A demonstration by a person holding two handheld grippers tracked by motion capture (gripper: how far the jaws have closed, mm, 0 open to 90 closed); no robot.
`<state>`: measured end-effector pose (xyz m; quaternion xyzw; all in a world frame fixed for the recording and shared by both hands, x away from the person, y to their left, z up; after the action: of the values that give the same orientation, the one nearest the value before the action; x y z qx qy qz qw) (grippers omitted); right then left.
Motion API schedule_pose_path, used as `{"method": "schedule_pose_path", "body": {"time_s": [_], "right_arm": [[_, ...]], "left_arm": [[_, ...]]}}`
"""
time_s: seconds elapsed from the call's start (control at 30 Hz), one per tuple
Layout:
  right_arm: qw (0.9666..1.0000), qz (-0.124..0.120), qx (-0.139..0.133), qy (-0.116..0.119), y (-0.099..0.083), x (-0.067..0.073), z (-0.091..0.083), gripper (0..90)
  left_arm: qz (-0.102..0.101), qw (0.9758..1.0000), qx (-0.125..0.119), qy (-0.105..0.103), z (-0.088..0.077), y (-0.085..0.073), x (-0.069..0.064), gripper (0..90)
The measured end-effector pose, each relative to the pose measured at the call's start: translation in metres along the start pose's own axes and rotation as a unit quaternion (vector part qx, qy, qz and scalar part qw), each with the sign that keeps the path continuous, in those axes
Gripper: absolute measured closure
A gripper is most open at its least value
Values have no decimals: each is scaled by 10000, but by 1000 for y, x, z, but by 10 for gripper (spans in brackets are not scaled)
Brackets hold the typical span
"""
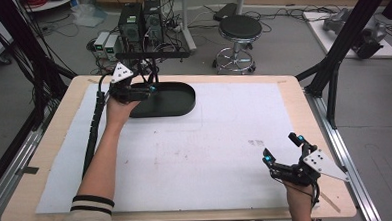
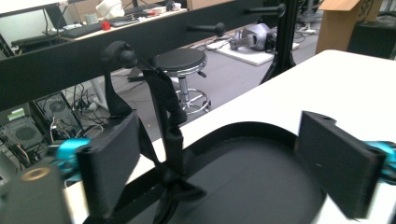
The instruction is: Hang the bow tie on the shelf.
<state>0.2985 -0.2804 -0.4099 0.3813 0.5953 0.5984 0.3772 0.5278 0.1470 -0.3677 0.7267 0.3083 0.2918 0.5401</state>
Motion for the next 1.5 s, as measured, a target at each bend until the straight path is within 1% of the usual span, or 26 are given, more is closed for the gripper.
{"method": "schedule_pose_path", "body": {"time_s": [0.07, 0.1, 0.23, 0.37, 0.4, 0.47, 0.53, 0.57, 0.63, 0.7, 0.8, 0.87, 0.97, 1.0, 1.13, 1.23, 1.33, 1.4, 1.43, 1.47, 1.5], "right_arm": [[10000, -1, -25, -6, 1, 0, 0, 14], [10000, 4, -26, -5, 1, 0, 0, 14], [10000, 25, -48, 5, 2, 0, -1, 14], [10000, 10, -84, 21, 3, 0, 0, 14], [10000, 9, -80, 27, 3, 1, -1, 14], [10000, 18, -92, 27, 4, 1, -1, 14], [9999, 54, -105, 10, 5, 1, -2, 14], [9999, 65, -123, 11, 6, 1, -2, 14], [9999, 47, -145, -2, 6, 0, -2, 14], [9999, 59, -117, -1, 6, 1, -3, 14], [9999, 28, -110, 0, 5, 2, -2, 14], [9999, 12, -117, 0, 5, 3, -2, 14], [9999, 22, -137, -10, 6, 3, -3, 14], [9999, 63, -135, -29, 6, 2, -3, 14], [9998, 83, -148, -79, 6, 0, -4, 14], [9998, 90, -170, -101, 7, 1, -5, 14], [9996, 121, -220, -121, 8, 1, -6, 14], [9995, 146, -252, -125, 8, 2, -7, 14], [9995, 140, -266, -125, 9, 2, -7, 14], [9995, 124, -276, -118, 9, 2, -7, 14], [9995, 112, -271, -126, 9, 2, -7, 14]], "left_arm": [[9, 9998, -205, 61, -8, 4, -2, 107], [-19, 9996, -270, 76, -13, 4, -3, 107], [-132, 9992, -344, 145, -32, 4, -4, 107], [-326, 9978, -529, 231, -60, 5, -7, 107], [-374, 9971, -603, 261, -69, 5, -8, 107], [-397, 9962, -704, 310, -87, 5, -10, 107], [-442, 9943, -897, 359, -107, 6, -13, 107], [-476, 9937, -941, 384, -117, 5, -14, 107], [-492, 9913, -1139, 443, -137, 5, -18, 104], [-514, 9893, -1269, 499, -156, 4, -22, 104], [-487, 9883, -1321, 586, -179, -2, -27, 104], [-480, 9889, -1273, 599, -192, -9, -30, 104], [-489, 9885, -1268, 658, -210, -21, -35, 104], [-505, 9883, -1268, 688, -216, -26, -36, 104], [-593, 9861, -1343, 779, -235, -43, -41, 104], [-642, 9861, -1301, 808, -243, -57, -43, 104], [-580, 9857, -1282, 931, -249, -68, -43, 104], [-512, 9846, -1305, 1047, -253, -73, -42, 104], [-502, 9839, -1333, 1080, -255, -76, -42, 104], [-494, 9839, -1322, 1100, -257, -79, -43, 104], [-494, 9833, -1336, 1130, -258, -81, -43, 104]]}}
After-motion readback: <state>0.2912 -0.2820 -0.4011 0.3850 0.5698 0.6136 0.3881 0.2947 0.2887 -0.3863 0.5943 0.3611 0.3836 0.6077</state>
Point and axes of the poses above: each handheld gripper's, and its own axes: z roughly forward along the jaws, y roughly out of its top, x roughly to its left, the point moved 7 cm from there along z, roughly forward along the jaws, and after that the axes turned 3 degrees about -y, right-handed, at the moved point
